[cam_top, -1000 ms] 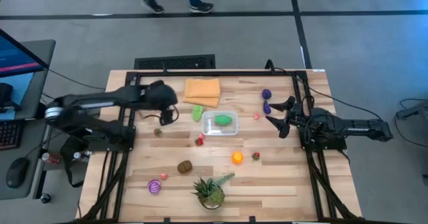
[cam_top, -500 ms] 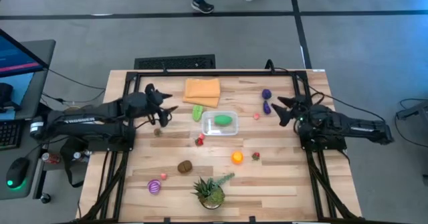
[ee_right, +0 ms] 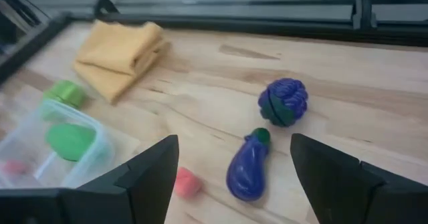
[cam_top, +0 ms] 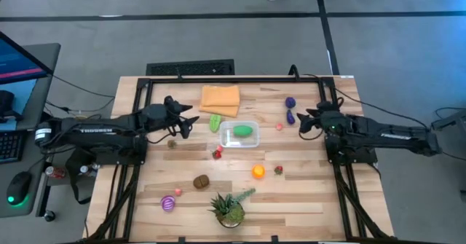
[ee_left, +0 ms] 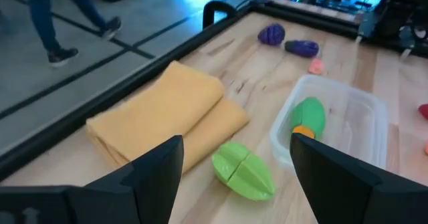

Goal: Pick and placing Produce into tupperware
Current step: Put the violet eggplant into the transparent container

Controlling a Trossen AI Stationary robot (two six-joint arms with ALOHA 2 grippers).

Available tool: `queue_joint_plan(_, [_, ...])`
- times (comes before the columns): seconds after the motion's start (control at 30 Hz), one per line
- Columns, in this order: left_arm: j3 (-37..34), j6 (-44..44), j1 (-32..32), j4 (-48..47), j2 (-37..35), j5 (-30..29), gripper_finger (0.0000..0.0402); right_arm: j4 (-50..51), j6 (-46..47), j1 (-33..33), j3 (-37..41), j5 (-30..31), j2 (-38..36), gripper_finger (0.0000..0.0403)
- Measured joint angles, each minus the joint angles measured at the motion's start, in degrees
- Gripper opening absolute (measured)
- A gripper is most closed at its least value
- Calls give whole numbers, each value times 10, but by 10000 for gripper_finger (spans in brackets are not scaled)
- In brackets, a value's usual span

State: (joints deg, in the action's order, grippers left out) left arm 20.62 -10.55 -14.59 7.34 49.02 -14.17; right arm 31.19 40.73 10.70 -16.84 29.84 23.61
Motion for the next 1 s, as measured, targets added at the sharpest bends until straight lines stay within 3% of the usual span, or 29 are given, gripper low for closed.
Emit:
queue_joint_plan(0.3, [0,-13,1,36,78,1,266,1,-6,50,-74,-76,168,279])
queue_joint_plan(0.57, [0,-9,12,67,119,2,266,17,-7,104,-119,-92,308,278])
queue_joint_plan(1.0, [0,8,12,68,121,-1,266,-37,-22,115,-134,-123,441,278])
